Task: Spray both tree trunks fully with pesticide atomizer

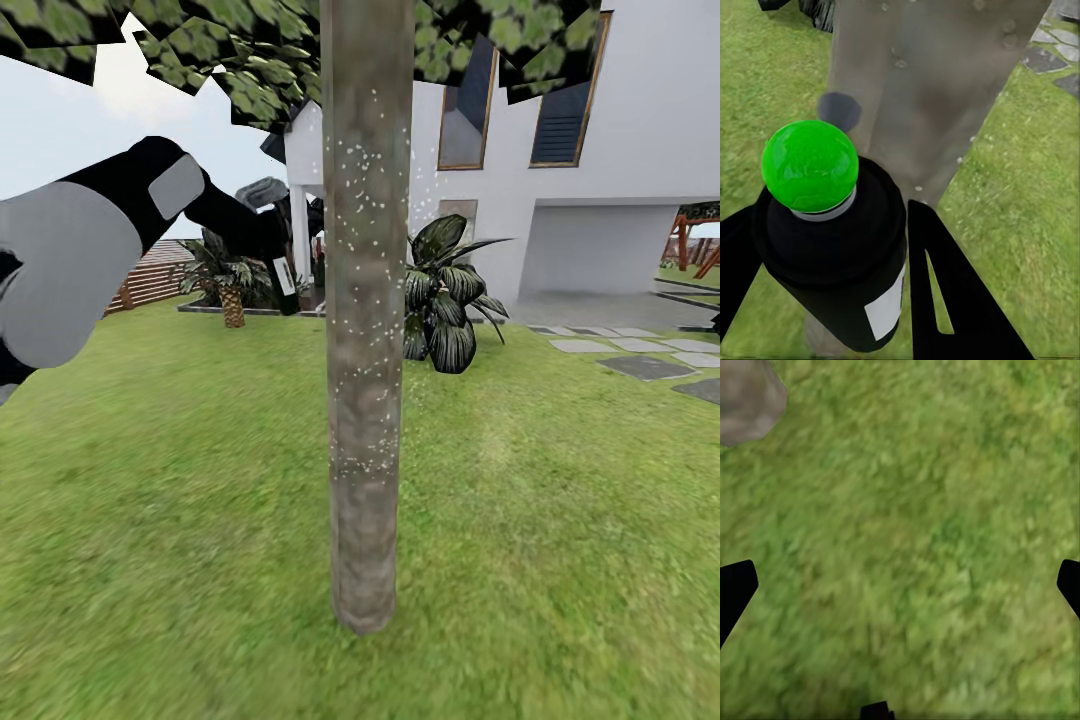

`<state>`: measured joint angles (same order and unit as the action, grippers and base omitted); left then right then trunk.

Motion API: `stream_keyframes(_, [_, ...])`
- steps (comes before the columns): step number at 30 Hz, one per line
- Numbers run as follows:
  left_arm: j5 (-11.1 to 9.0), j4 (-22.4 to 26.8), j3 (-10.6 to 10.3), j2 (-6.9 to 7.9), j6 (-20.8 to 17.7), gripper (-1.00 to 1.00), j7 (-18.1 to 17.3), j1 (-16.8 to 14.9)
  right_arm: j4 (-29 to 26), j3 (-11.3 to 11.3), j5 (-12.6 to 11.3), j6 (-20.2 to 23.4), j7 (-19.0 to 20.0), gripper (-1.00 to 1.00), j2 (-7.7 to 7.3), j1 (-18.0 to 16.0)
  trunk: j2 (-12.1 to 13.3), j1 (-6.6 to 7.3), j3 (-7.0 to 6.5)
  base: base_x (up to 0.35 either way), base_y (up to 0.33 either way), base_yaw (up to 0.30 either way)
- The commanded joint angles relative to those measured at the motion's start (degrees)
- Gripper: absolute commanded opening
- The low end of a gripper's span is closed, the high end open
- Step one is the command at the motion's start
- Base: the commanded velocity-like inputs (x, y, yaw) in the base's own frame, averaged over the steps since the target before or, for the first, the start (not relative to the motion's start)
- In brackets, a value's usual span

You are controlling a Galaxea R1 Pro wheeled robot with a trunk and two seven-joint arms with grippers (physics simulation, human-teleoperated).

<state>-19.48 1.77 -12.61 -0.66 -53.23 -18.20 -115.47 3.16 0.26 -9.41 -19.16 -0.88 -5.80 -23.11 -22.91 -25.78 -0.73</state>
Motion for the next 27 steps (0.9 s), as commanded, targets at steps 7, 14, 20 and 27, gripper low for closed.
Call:
stream_keyframes(7, [0.0, 0.0, 0.0, -2.6, 3.2, -1.0, 0.0, 5.0, 0.0, 0.0, 0.0, 0.0, 0.0, 1.0, 0.03, 0.0, 0.0, 0.0, -0.01, 0.0, 0.0, 0.0])
stream_keyframes(14, [0.0, 0.1, 0.0, -2.71, 6.4, -1.0, 0.0, 10.5, 0.0, 0.0, 0.0, 0.0, 0.0, 1.0, 0.09, 0.0, 0.0, 0.0, -0.01, 0.0, 0.0, 0.0])
stream_keyframes(20, [0.0, 0.0, 0.0, -2.85, 7.6, -1.0, 0.0, 11.9, 0.0, 0.0, 0.0, 0.0, 0.0, 1.0, 0.09, 0.0, 0.0, 0.0, -0.01, 0.0, 0.0, 0.0])
stream_keyframes(27, [0.0, 0.0, -0.1, -5.1, 8.2, -1.0, 0.1, 14.3, 0.0, 0.0, 0.0, 0.0, 0.0, 1.0, 0.14, 0.0, 0.0, 0.0, -0.01, 0.0, 0.0, 0.0])
